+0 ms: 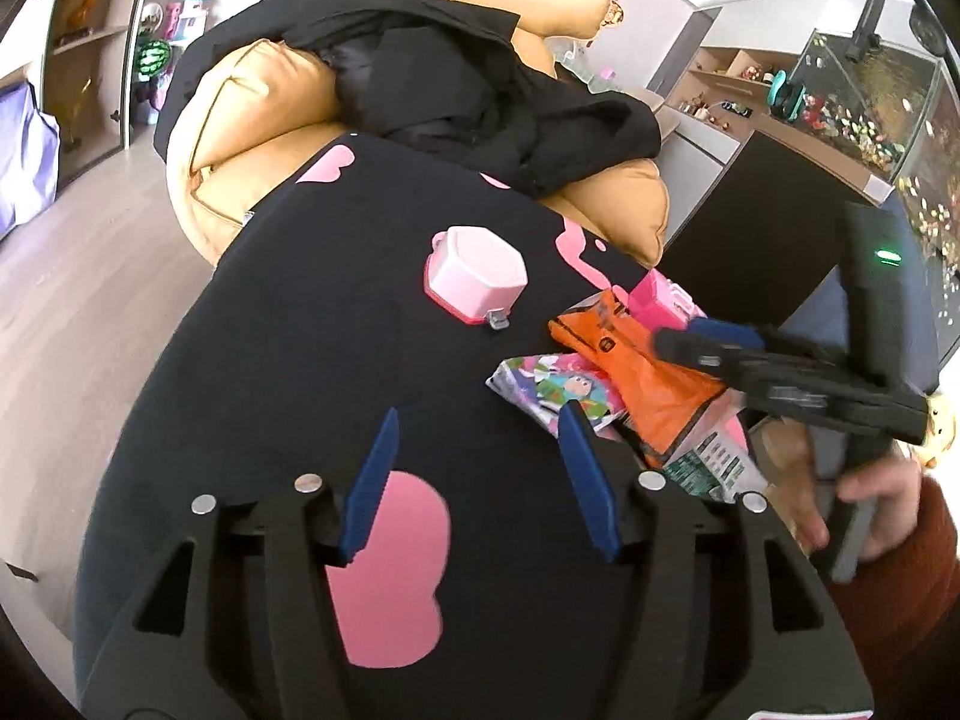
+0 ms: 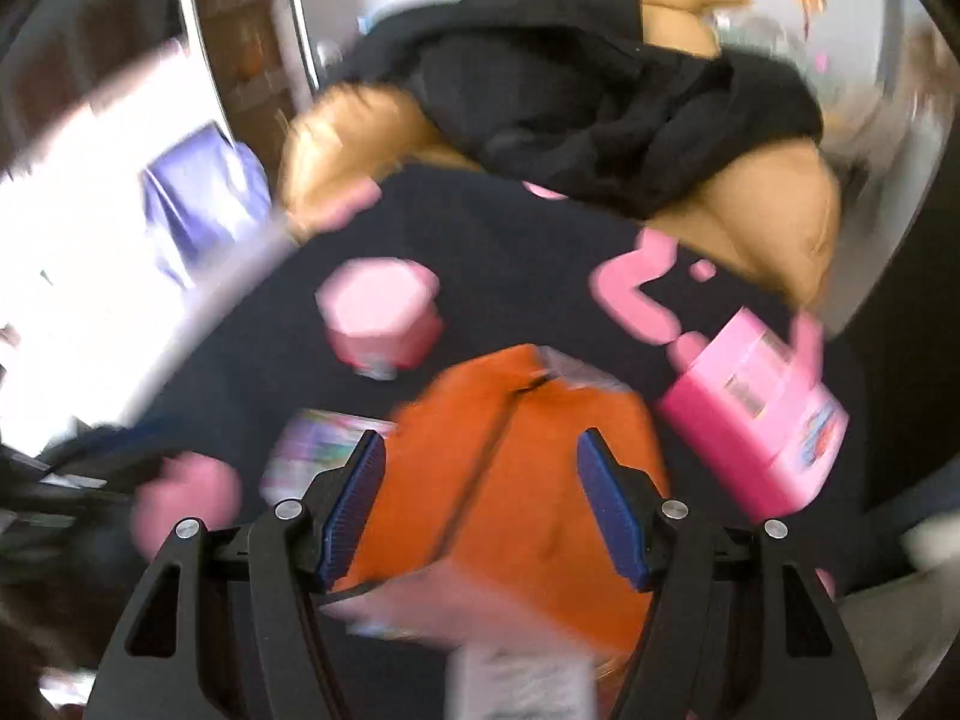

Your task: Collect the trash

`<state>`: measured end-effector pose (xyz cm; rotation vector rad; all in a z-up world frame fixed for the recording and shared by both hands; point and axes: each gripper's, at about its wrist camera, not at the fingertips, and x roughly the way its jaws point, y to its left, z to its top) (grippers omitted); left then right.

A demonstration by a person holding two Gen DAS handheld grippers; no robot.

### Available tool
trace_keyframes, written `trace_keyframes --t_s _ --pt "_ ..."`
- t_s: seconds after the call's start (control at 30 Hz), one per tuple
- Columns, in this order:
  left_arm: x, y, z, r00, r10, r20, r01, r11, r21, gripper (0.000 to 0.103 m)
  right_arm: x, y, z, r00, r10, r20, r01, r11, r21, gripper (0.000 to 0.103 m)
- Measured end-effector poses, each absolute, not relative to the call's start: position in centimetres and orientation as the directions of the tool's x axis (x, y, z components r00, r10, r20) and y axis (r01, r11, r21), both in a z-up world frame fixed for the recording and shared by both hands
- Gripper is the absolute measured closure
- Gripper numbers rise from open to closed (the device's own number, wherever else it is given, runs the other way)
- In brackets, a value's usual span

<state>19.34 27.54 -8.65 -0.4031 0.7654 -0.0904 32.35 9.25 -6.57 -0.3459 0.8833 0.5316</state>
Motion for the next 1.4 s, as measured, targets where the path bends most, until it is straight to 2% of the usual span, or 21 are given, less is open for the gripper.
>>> trace_keyframes --t_s 0.07,0.13,0.37,0.57,0.6,0.67,0.7,0.77,0.8,0.9,1.07,1.3,1.4 --pt "18.9 28.1 -8.6 0.724 -0.212 -0.656 -0.058 0.929 -0.365 0.048 32.5 8.7 -6.5 0.571 0.265 -0.777 -0.551 0.825 -0.124 0.040" --pt "18.5 28.5 -8.6 0.733 -0.206 -0.649 -0.044 0.937 -0.347 0.043 33.2 6.2 -5.8 0.556 0.311 -0.770 -0.525 0.850 -0.036 0.040" --pt "20.6 28.4 -9.5 0.713 -0.236 -0.660 -0.038 0.927 -0.372 0.043 36.8 -1.4 -8.1 0.442 0.444 -0.779 -0.362 0.883 0.298 0.040" --pt "21.4 27.3 -9.3 0.701 -0.239 -0.672 -0.016 0.936 -0.350 0.043 37.6 0.1 -12.1 0.302 0.539 -0.786 -0.347 0.830 0.436 0.040" --pt "21.4 27.4 -9.3 0.700 -0.235 -0.675 -0.022 0.937 -0.349 0.043 37.5 0.5 -12.3 0.293 0.556 -0.778 -0.359 0.818 0.449 0.048" --pt "21.5 27.5 -9.4 0.696 -0.228 -0.680 -0.032 0.937 -0.347 0.043 37.1 0.8 -11.9 0.309 0.561 -0.768 -0.380 0.813 0.441 0.066" --pt "21.5 27.5 -9.5 0.694 -0.227 -0.683 -0.036 0.937 -0.348 0.043 36.9 0.7 -11.5 0.323 0.556 -0.766 -0.388 0.816 0.429 0.078" --pt "21.6 27.5 -9.6 0.689 -0.232 -0.687 -0.035 0.936 -0.351 0.043 36.3 0.4 -10.4 0.346 0.557 -0.755 -0.414 0.813 0.410 0.090" --pt "21.6 27.4 -9.6 0.688 -0.234 -0.687 -0.032 0.936 -0.350 0.043 35.8 0.0 -9.4 0.355 0.566 -0.744 -0.429 0.806 0.409 0.092" --pt "21.8 27.0 -9.4 0.692 -0.239 -0.681 -0.022 0.936 -0.351 0.043 34.4 -1.5 -6.6 0.391 0.594 -0.702 -0.445 0.790 0.421 0.095" --pt "22.9 24.9 -9.1 0.693 -0.262 -0.672 0.035 0.943 -0.331 0.043 30.9 -4.6 -2.0 0.538 0.526 -0.659 -0.477 0.834 0.276 0.095" --pt "27.7 23.2 -9.9 0.686 -0.197 -0.700 0.086 0.978 -0.191 0.043 27.8 -9.7 -1.0 0.603 0.486 -0.633 -0.441 0.864 0.242 0.095" --pt "29.8 23.1 -11.2 0.639 -0.226 -0.736 0.119 0.974 -0.195 0.043 27.2 -11.6 -1.2 0.624 0.469 -0.626 -0.417 0.876 0.241 0.095"
